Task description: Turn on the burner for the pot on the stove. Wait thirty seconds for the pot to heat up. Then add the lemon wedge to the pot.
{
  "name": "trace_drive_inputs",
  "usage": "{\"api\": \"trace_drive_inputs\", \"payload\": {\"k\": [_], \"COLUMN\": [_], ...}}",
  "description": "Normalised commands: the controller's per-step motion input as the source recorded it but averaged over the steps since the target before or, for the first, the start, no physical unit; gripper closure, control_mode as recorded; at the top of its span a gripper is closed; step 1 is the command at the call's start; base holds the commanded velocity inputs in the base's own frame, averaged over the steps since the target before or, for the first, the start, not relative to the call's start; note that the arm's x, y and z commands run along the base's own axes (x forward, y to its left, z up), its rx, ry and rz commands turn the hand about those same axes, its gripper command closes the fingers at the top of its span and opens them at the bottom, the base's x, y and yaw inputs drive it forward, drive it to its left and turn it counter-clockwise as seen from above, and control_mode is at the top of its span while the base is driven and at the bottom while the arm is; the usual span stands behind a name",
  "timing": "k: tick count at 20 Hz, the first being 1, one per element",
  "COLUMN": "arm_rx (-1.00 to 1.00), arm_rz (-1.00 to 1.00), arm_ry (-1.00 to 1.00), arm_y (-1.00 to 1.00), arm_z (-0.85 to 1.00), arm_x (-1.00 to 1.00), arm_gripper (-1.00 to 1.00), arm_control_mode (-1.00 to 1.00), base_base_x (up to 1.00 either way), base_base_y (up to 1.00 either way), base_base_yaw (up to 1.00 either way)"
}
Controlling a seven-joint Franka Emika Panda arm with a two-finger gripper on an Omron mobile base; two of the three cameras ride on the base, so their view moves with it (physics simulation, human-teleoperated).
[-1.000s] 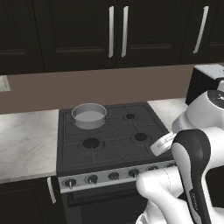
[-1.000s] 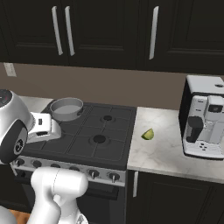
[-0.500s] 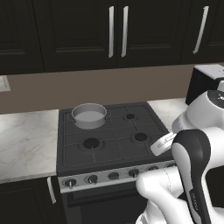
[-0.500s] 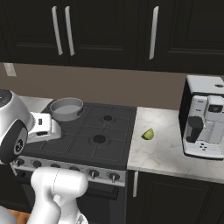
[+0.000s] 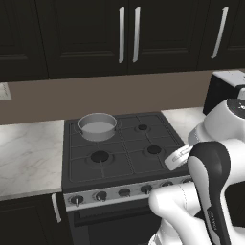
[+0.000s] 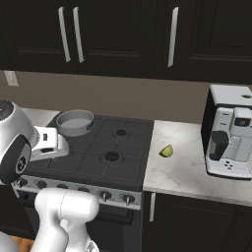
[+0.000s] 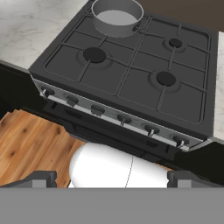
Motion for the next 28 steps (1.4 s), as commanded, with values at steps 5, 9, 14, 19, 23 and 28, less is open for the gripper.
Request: {"api": "trace_drive_inputs", "payload": {"k": [5, 9, 14, 19, 23, 28], "arm_rx": [0.0, 0.0, 0.0, 0.0, 0.0, 0.0], "arm_rz": [0.0, 0.0, 0.0, 0.0, 0.0, -0.01], "arm_ry": [0.0, 0.0, 0.0, 0.0, 0.0, 0.0], "arm_y": [0.0, 0.0, 0.0, -0.06, -0.46, -0.58], "arm_z": [0.0, 0.0, 0.0, 0.0, 0.0, 0.0], "arm_x": [0.0, 0.0, 0.0, 0.0, 0.0, 0.0], "arm_gripper": [-1.0, -1.0, -1.0, -1.0, -1.0, -1.0], "arm_control_mode": [-1.0, -1.0, -1.0, -1.0, -1.0, -1.0], "base_base_x": [0.0, 0.0, 0.0, 0.0, 0.0, 0.0], "base_base_y": [0.0, 0.0, 0.0, 0.0, 0.0, 0.0], "base_base_yaw": [0.0, 0.0, 0.0, 0.0, 0.0, 0.0]}}
